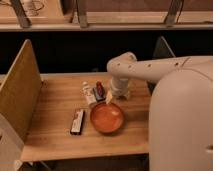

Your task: Drag the ceramic bowl in a circle

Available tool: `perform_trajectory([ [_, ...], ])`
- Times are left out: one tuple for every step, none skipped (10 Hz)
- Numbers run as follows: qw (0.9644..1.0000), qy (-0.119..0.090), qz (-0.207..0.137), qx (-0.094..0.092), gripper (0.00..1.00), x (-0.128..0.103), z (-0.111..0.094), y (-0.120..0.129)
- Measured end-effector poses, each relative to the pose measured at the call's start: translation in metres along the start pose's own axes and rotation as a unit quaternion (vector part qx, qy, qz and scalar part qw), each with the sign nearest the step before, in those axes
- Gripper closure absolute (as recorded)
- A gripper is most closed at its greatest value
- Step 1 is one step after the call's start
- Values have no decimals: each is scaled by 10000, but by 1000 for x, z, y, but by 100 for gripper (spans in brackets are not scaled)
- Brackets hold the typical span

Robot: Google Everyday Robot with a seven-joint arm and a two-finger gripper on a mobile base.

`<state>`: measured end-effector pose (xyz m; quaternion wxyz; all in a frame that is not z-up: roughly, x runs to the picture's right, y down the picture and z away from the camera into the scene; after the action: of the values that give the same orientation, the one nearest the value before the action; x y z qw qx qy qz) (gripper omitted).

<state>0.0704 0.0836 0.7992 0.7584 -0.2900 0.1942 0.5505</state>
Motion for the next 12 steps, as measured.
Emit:
perform_trajectory([
  [9993, 215, 211, -219, 31, 11, 16, 3],
  [9979, 363, 389, -375, 31, 19, 27, 3],
  [9966, 461, 525, -436, 31, 26, 34, -2],
  [9953, 537, 680, -431, 31, 34, 41, -14],
  [9953, 524, 684, -434, 31, 33, 40, -14],
  [9954, 529, 666, -433, 31, 32, 41, -12],
  [9955, 526, 663, -435, 31, 32, 40, -11],
  [9954, 521, 672, -434, 31, 32, 40, -13],
  [9955, 517, 661, -436, 31, 32, 41, -13],
  [9964, 495, 518, -450, 31, 27, 46, -13],
  [9971, 463, 396, -460, 31, 21, 54, -13],
  [9975, 410, 341, -467, 31, 17, 60, -17],
])
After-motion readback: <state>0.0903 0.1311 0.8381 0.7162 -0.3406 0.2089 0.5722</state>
